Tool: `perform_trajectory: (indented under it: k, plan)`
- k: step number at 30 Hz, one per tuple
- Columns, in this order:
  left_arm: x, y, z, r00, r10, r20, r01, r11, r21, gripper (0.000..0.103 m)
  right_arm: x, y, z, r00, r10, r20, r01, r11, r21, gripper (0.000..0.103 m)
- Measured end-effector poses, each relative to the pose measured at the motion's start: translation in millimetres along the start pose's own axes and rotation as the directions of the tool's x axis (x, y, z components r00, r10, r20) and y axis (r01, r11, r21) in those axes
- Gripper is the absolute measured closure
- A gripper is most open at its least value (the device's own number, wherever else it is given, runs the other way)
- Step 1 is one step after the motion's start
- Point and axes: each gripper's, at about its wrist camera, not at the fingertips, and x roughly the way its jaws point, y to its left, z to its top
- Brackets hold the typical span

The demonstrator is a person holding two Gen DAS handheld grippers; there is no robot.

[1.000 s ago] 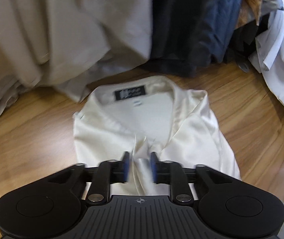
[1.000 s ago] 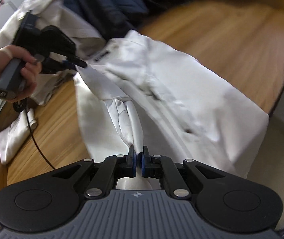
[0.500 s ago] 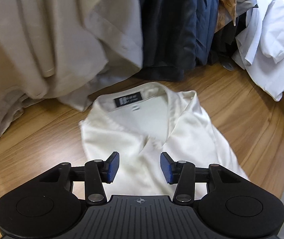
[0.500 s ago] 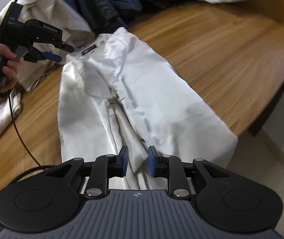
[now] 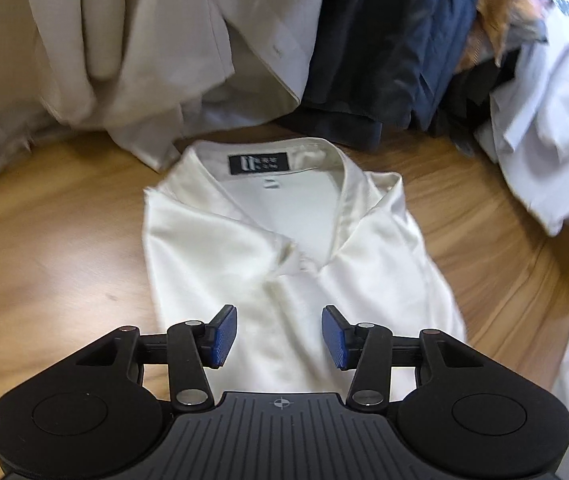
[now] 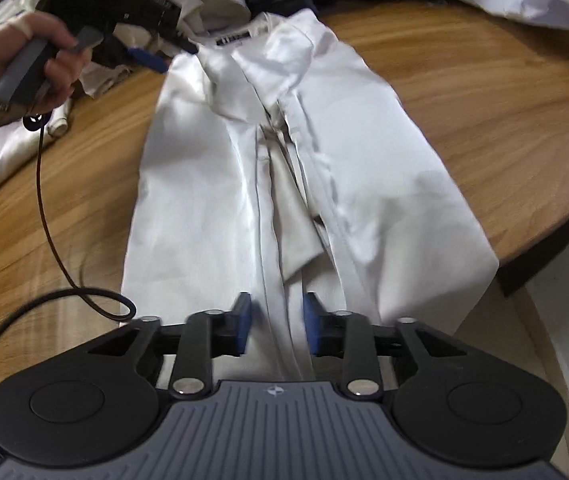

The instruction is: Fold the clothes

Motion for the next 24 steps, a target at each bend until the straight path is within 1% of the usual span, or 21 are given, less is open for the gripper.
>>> perform_trajectory:
  k: [1, 2, 3, 5, 7, 8, 9, 10, 11, 12, 14, 16, 17, 19, 21, 24]
  plan:
    - [5, -2, 0, 1.0, -0.007, -0.001, 0.007, 1.0, -0.025, 0.065, 1, -1, 0, 1.0, -0.001, 0.0, 0.001, 1.0, 0.01, 0.09]
    - [9, -4, 1, 1.0, -0.01, 0.001, 0.01, 0.999, -0.04, 0.084, 1, -1, 1, 1.0, -0.001, 0.0, 0.001, 1.0, 0.015, 0.095]
    - [11, -5, 2, 1.0, 0.005, 0.018, -0.004, 0.999, -0.051, 0.099, 0, 0, 2, 1.0, -0.001, -0.001, 0.001, 1.0, 0.019, 0.096]
    - [14, -5, 3, 0.998, 0.047, 0.049, -0.043, 0.996, -0.077, 0.1, -1, 0, 5, 1.0, -0.027, 0.009, 0.027, 0.999, 0.025, 0.096]
    - [15, 0, 7, 0.998, 0.029, 0.049, -0.023, 0.993, -0.117, 0.099, -2, -1, 8, 0.998, -0.06, 0.025, 0.059, 0.998, 0.03, 0.096]
    - [14, 4, 8, 0.999, 0.003, 0.048, 0.003, 0.992, -0.128, 0.097, 0, -1, 9, 0.997, -0.074, 0.021, 0.073, 0.997, 0.018, 0.095]
    - [12, 8, 10, 0.999, -0.023, 0.046, 0.029, 0.99, -0.138, 0.088, 0, 1, 11, 0.997, -0.077, 0.01, 0.077, 0.997, -0.011, 0.094]
    - [8, 12, 10, 0.998, -0.048, 0.041, 0.053, 0.989, -0.141, 0.082, 1, 2, 13, 0.997, -0.078, -0.002, 0.078, 0.996, -0.043, 0.093]
    - [3, 17, 10, 0.997, -0.065, 0.042, 0.07, 0.987, -0.146, 0.068, -2, 4, 15, 0.998, -0.069, -0.004, 0.068, 0.995, -0.076, 0.09]
    - [-4, 22, 9, 0.996, -0.068, 0.053, 0.076, 0.986, -0.152, 0.059, -7, 6, 18, 0.999, -0.052, 0.001, 0.052, 0.994, -0.1, 0.087]
    - [-18, 33, 7, 0.994, -0.069, 0.08, 0.082, 0.984, -0.159, 0.058, -19, 4, 29, 1.0, -0.008, 0.016, 0.01, 0.992, -0.124, 0.083]
    - [-29, 42, 6, 0.993, -0.051, 0.103, 0.066, 0.986, -0.151, 0.057, -34, 1, 45, 0.999, 0.029, 0.04, -0.023, 0.989, -0.144, 0.079]
    - [-33, 46, 6, 0.993, -0.036, 0.11, 0.051, 0.989, -0.14, 0.057, -41, 0, 53, 0.998, 0.048, 0.051, -0.039, 0.987, -0.154, 0.074]
    - [-37, 54, 5, 0.993, -0.014, 0.115, 0.027, 0.993, -0.115, 0.057, -48, -8, 76, 0.995, 0.06, 0.081, -0.044, 0.982, -0.182, 0.071]
    - [-40, 58, 1, 0.992, 0.019, 0.126, -0.005, 0.994, -0.106, 0.057, -45, -20, 105, 0.992, 0.073, 0.106, -0.048, 0.974, -0.221, 0.069]
    - [-41, 61, -5, 0.99, 0.026, 0.142, -0.012, 0.995, -0.099, 0.057, -25, -35, 148, 0.991, 0.091, 0.103, -0.056, 0.952, -0.302, 0.069]
